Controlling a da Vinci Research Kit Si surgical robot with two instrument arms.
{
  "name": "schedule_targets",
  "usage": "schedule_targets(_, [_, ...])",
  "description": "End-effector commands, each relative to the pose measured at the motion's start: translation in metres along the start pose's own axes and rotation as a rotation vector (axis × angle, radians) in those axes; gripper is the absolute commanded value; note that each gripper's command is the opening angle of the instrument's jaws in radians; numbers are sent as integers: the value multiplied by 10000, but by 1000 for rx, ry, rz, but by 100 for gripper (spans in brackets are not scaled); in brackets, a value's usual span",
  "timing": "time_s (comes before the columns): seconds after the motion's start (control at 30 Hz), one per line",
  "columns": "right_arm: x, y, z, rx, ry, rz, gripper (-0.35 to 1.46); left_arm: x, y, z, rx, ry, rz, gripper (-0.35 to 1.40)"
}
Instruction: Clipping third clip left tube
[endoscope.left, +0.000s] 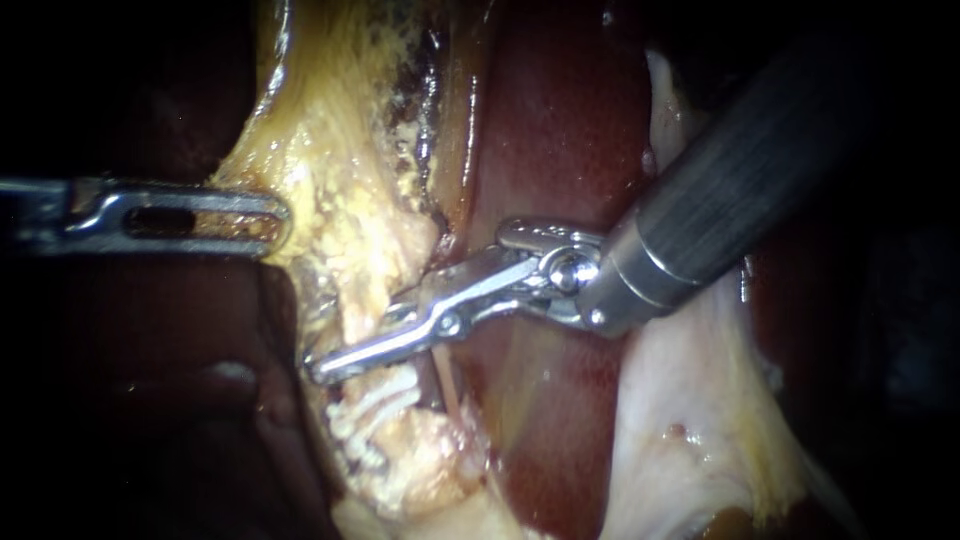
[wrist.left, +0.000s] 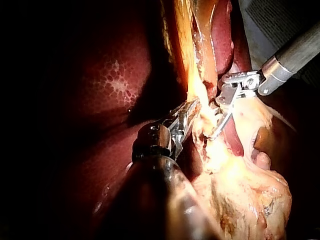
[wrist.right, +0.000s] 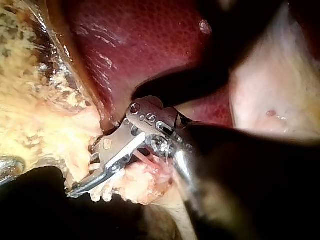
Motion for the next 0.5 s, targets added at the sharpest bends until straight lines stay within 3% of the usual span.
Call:
schedule_targets(0.03, [0,1,-1,-3,2,0,-35,0,0,0,0,0,0,-35])
schedule_targets(0.5, [-1,-2,-2,0,0,0,-35,0,0,0,0,0,0,-35])
